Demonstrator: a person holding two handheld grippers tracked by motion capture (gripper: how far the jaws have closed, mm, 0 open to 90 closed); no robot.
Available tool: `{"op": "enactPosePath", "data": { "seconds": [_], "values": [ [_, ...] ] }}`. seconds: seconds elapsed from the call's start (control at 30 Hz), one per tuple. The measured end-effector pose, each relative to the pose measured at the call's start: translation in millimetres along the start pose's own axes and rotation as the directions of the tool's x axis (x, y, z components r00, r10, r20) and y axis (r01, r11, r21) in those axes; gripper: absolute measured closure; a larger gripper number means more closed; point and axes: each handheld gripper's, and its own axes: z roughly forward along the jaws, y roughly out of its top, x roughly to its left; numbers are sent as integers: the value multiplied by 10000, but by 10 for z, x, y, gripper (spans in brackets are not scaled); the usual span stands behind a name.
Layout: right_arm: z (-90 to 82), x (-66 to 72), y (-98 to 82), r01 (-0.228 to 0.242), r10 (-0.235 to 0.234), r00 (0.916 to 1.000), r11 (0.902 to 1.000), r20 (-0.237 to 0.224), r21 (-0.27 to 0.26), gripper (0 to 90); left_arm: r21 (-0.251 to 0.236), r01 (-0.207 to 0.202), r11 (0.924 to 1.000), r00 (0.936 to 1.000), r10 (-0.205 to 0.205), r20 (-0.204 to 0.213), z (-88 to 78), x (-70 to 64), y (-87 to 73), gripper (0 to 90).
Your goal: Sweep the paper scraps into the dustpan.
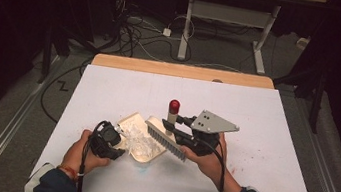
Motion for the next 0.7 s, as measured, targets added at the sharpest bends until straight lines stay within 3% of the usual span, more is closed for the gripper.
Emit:
{"op": "enactPosePath", "data": {
  "seconds": [0.43, 0.53, 0.7],
  "values": [
    [-246, -136, 46, -86, 95, 9988, 9998, 485, -185, 705, -70, 39, 10000, 10000, -39, -10, 5, -3, -4, 635],
    [-258, -164, 12, -60, 67, 9968, 9999, 800, -87, 705, -81, 62, 9999, 10000, -62, -27, 4, -9, -3, 635],
    [-221, -193, -44, -105, 94, 9954, 9999, 949, 114, 705, -95, 61, 9999, 10000, -61, 23, 3, -1, -9, 635]
  ]
}}
